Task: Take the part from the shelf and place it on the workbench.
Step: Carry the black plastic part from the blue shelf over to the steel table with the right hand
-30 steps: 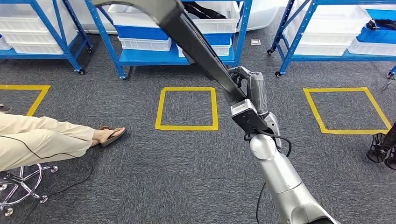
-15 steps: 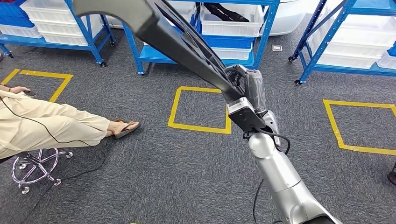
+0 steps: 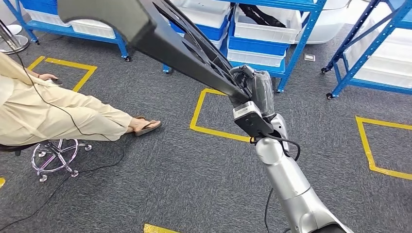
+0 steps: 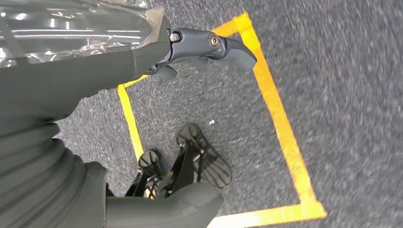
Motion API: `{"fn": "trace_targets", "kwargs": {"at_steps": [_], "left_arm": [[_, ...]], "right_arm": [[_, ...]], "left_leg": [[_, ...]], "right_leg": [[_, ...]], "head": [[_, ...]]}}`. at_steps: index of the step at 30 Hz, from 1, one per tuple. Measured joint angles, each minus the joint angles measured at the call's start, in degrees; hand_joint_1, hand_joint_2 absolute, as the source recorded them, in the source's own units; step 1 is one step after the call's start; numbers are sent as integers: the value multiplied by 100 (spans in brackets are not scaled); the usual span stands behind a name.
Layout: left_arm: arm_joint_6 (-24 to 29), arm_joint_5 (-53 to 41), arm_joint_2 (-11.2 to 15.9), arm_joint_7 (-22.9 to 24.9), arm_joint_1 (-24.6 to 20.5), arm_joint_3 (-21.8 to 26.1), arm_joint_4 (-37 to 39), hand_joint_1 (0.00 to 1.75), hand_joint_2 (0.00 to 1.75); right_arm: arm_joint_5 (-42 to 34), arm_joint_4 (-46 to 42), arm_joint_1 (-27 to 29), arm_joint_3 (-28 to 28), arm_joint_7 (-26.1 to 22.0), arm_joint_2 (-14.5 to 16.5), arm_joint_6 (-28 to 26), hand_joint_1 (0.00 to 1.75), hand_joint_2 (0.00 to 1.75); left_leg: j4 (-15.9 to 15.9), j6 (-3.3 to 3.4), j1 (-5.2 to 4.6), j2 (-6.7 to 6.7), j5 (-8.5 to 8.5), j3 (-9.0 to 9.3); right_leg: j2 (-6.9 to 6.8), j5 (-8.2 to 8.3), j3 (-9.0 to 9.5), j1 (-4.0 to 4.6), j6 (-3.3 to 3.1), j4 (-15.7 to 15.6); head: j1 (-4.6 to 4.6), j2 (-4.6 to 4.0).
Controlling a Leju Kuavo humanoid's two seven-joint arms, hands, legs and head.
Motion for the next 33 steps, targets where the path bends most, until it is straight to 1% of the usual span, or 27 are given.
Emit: {"fn": "trace_targets", "kwargs": {"at_steps": [1,3,4,5,6,7,9,10,11,12,13,14,15,17,18,20,21,22,23,25,26,27,29,30,31,32,33], "left_arm": [[2,1,1,1,0,1,-1,0,175],[2,1,4,1,-4,1,-2,0,175],[1,1,6,1,-6,1,-2,0,175],[1,1,6,2,-7,1,-1,0,175],[1,1,3,3,-6,1,-1,0,175],[1,1,1,4,-5,1,0,0,175],[2,1,-5,5,-4,1,1,0,175],[3,1,-6,6,-5,1,1,0,175],[5,3,-7,7,-6,1,1,0,175],[8,5,-8,8,-3,1,1,0,175],[11,7,-9,9,5,1,1,0,175],[15,9,4,9,14,1,-1,0,175],[16,9,10,10,24,2,0,0,175],[17,-4,25,13,26,2,1,0,175],[17,-17,21,16,23,1,4,0,175],[17,-39,25,28,18,-1,4,0,175],[22,-43,24,39,18,-1,5,0,175],[33,-40,24,51,19,1,5,0,175],[46,-35,25,61,20,2,5,0,175],[81,-6,17,69,10,4,6,0,175],[96,9,9,68,2,7,6,0,175],[109,22,-1,66,-6,9,7,0,175],[124,28,-9,63,-10,16,7,0,175],[128,26,-10,64,-7,18,7,0,175],[132,21,-11,68,-4,20,7,0,175],[132,13,-11,73,-3,20,7,0,175],[127,1,-11,79,-4,20,7,0,175]], "right_arm": [[6,-6,0,1,1,4,-3,175,175],[7,-8,14,0,3,-2,-11,175,175],[5,-8,25,0,3,-5,-13,175,175],[4,-7,39,0,3,-10,-14,175,175],[3,-7,49,0,4,-11,-14,175,175],[3,-7,54,1,4,-13,-14,175,175],[4,-7,47,1,4,-14,-14,175,175],[4,-8,40,1,4,-11,-14,175,175],[5,-10,31,3,4,-8,-14,175,175],[5,-11,22,6,3,-2,-14,175,175],[6,-13,14,9,3,5,-14,175,175],[7,-13,7,12,3,11,-14,175,175],[8,-14,0,13,4,19,-14,175,175],[9,-23,-7,14,4,31,-15,175,175],[9,-29,-9,14,3,34,-17,175,175],[8,-37,-2,14,3,32,-20,175,175],[5,-37,3,14,4,32,-20,175,175],[2,-37,6,14,4,33,-15,175,175],[-7,-37,6,14,4,35,-5,175,175],[-31,-37,-7,17,2,43,26,175,175],[-43,-36,-25,21,-1,48,45,175,175],[-51,-35,-47,27,-3,56,58,175,175],[-59,-31,-92,43,-5,73,73,175,175],[-60,-30,-103,50,-7,79,72,175,175],[-61,-30,-109,56,-10,79,66,175,175],[-64,-31,-111,59,-14,74,54,175,175],[-67,-31,-102,59,-17,61,37,175,175]], "left_leg": [[-30,61,-6,-51,28,10],[-56,145,-19,-156,55,15],[-55,165,-32,-220,57,11],[-54,175,-48,-291,57,11],[-53,180,-66,-366,58,13],[-51,182,-85,-442,59,20],[-48,181,-113,-578,60,38],[-38,175,-136,-637,56,40],[-29,165,-153,-686,53,32],[-24,150,-162,-729,54,18],[-20,128,-172,-770,59,1],[-16,108,-164,-800,60,-16],[23,82,-166,-752,31,-40],[382,13,-153,-508,-200,-208],[730,-31,-130,-355,-388,-375],[1456,-120,-44,-219,-685,-747],[1618,-161,0,-191,-701,-843],[1552,-200,41,-164,-608,-821],[1254,-234,79,-118,-429,-674],[441,-284,113,68,-86,-232],[165,-272,107,124,1,-83],[40,-244,88,144,21,-19],[19,-140,32,31,17,-31],[-5,-88,20,-21,31,-18],[-33,-34,13,-68,47,1],[-61,18,14,-115,65,18],[-78,58,20,-164,76,32]], "right_leg": [[102,-97,-72,-15,4,163],[354,-420,-398,-37,-45,855],[413,-575,-611,-28,-60,1280],[440,-661,-778,-14,-55,1590],[456,-653,-850,5,-35,1696],[473,-549,-799,28,-8,1555],[590,-197,-440,56,8,759],[672,-48,-258,68,-22,376],[732,44,-141,76,-66,124],[762,85,-88,87,-116,6],[724,102,-77,94,-163,-15],[673,120,-73,59,-203,-32],[626,136,-60,30,-249,-54],[521,155,-26,-31,-343,-96],[469,150,-17,-21,-375,-101],[359,139,-10,-16,-395,-99],[306,132,-9,-22,-391,-97],[257,123,-5,-33,-379,-95],[210,109,7,-50,-356,-91],[127,63,37,-52,-281,-73],[92,41,52,-34,-236,-66],[58,24,63,-6,-191,-65],[-24,10,97,32,-96,-90],[-35,-12,104,23,-55,-82],[18,-68,80,9,-32,-10],[116,-183,-11,-9,-34,198],[242,-337,-174,-26,-53,531]], "head": [[2,0],[9,0],[11,0],[12,0],[14,0],[14,0],[15,0],[13,0],[11,0],[8,0],[6,0],[6,0],[2,0],[-23,0],[-36,0],[-45,0],[-45,0],[-46,0],[-46,0],[-48,0],[-34,0],[-20,0],[8,0],[8,0],[8,0],[10,0],[13,0]]}}
